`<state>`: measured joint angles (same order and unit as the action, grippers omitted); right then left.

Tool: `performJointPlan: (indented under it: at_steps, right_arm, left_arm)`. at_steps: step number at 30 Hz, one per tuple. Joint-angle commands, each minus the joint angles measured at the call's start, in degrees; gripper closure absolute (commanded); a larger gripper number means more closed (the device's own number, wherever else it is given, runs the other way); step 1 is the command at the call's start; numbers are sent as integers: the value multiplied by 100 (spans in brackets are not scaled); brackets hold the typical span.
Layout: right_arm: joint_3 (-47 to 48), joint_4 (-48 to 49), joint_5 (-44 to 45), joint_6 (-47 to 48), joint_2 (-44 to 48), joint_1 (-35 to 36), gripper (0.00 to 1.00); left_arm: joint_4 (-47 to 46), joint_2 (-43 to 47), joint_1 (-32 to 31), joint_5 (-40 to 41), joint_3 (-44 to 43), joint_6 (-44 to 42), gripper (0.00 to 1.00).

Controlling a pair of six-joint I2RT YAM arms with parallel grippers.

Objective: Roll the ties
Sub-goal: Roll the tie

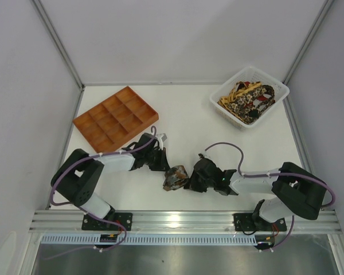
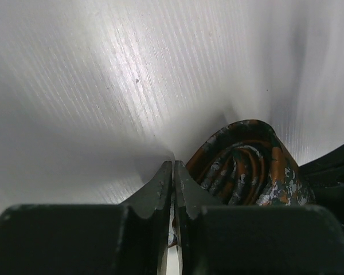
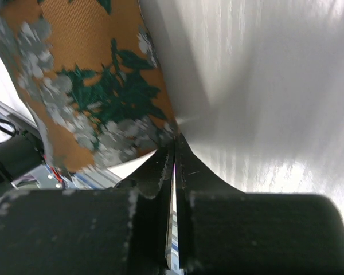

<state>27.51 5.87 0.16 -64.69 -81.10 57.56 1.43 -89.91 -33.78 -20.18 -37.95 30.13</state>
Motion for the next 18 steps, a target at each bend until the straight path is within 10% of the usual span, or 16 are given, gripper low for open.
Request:
performJointPlan:
  at_steps: [1, 18]
  right_arm:
    - [229, -156, 45, -18, -195, -70, 100]
    - [896, -1097, -120, 948, -468, -562, 100]
  left_arm:
    - [76, 201, -120, 41, 165, 89, 89]
    - [-125, 720, -638, 111, 701, 599, 89]
